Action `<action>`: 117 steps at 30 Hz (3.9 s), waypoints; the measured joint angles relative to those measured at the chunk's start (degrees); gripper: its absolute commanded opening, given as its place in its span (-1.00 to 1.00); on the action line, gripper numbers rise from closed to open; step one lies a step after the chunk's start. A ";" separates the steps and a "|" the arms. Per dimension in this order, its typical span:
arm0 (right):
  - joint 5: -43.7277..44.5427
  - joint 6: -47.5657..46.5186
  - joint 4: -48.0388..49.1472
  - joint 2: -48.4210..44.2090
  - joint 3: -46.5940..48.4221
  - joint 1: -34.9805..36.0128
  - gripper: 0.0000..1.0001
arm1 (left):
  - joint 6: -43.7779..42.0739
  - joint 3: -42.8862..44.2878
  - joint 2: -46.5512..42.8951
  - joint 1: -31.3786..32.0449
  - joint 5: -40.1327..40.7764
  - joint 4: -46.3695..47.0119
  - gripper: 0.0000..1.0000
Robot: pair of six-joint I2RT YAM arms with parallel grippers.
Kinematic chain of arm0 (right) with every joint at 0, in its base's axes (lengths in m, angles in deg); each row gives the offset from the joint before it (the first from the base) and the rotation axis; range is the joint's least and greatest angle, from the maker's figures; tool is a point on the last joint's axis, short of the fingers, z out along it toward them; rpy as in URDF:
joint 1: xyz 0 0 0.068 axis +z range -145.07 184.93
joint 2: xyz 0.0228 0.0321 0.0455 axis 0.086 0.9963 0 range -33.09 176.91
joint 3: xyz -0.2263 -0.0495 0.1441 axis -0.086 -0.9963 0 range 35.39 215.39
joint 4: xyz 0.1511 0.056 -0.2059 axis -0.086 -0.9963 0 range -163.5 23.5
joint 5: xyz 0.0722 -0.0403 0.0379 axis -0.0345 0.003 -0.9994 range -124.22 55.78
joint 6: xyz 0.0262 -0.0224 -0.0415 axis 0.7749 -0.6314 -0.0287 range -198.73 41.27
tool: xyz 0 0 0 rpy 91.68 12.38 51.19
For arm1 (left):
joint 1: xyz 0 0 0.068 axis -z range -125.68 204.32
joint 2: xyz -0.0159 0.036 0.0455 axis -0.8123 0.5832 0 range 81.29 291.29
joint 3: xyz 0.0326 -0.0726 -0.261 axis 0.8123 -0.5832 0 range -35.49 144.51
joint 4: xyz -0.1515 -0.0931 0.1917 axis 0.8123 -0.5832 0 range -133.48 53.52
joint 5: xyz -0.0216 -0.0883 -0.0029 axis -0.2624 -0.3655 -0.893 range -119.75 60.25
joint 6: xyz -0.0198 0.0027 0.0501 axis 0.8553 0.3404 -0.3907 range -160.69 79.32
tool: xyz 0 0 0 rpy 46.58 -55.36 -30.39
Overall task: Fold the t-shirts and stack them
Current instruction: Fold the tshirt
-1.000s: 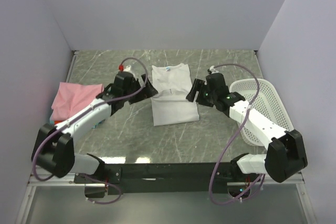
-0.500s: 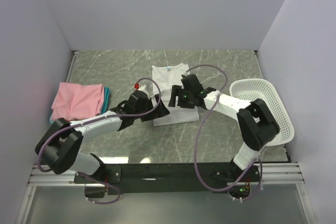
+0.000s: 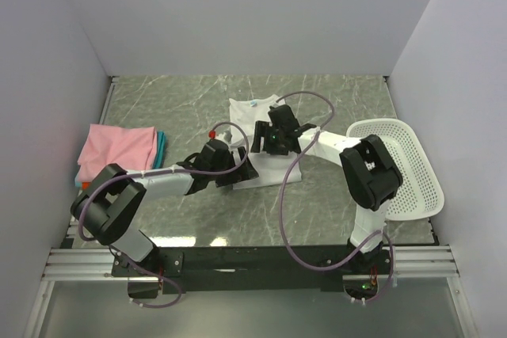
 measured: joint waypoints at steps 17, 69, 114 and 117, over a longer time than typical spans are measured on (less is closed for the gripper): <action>2.67 -7.58 1.46 3.32 15.61 -5.95 0.59 | -0.15 -0.39 0.63 0.00 -0.09 2.10 0.99; 10.99 10.08 -5.95 -22.80 -27.69 -5.79 -0.56 | 4.46 -5.07 -3.08 0.74 7.54 -4.22 -0.61; 7.19 5.68 -37.70 -70.93 -22.73 5.31 -1.00 | 6.29 -12.72 -44.92 10.49 4.07 -15.08 -0.99; 6.36 5.29 -37.75 -71.95 -22.14 5.31 -1.00 | 6.23 -11.47 -44.68 10.49 4.76 -15.67 -0.99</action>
